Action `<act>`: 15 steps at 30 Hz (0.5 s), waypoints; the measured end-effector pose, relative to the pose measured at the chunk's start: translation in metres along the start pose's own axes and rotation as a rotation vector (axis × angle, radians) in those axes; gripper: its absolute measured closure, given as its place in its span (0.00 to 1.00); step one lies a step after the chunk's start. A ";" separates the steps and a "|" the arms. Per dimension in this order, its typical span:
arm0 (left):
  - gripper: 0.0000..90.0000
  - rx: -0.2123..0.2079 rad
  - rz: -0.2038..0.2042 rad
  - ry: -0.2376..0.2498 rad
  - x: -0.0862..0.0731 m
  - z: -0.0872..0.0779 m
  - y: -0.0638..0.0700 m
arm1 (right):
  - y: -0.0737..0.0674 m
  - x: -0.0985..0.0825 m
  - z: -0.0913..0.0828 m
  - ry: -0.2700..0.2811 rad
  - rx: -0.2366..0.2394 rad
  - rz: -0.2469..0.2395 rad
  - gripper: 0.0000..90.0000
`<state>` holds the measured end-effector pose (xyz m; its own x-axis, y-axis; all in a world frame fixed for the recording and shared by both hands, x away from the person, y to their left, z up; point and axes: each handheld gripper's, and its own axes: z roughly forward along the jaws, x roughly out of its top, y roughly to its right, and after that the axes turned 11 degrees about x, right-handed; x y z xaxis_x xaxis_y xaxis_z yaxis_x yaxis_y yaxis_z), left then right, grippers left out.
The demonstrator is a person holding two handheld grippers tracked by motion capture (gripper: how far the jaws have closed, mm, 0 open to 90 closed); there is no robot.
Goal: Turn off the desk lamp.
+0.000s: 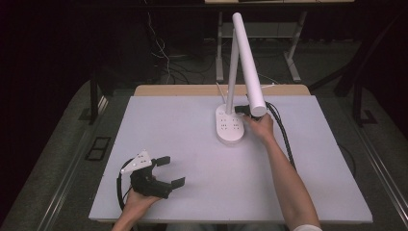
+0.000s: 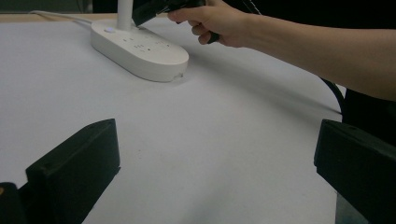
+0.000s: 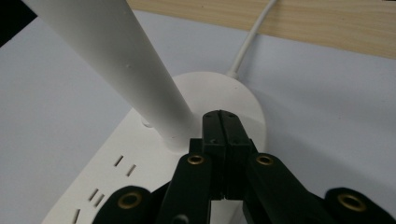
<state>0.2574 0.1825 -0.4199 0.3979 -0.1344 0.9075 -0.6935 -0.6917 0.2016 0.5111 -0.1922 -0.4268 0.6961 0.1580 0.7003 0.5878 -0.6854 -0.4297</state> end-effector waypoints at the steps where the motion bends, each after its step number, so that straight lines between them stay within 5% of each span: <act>1: 0.00 -0.001 -0.003 0.000 0.000 0.000 0.000 | 0.000 0.000 -0.002 0.003 0.003 0.001 1.00; 15: 0.00 0.002 0.000 0.002 0.000 0.001 0.002 | -0.010 0.003 -0.032 0.023 0.036 -0.040 1.00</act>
<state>0.2567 0.1810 -0.4197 0.3966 -0.1325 0.9084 -0.6922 -0.6931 0.2011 0.4942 -0.2072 -0.4023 0.6623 0.1687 0.7300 0.6301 -0.6526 -0.4209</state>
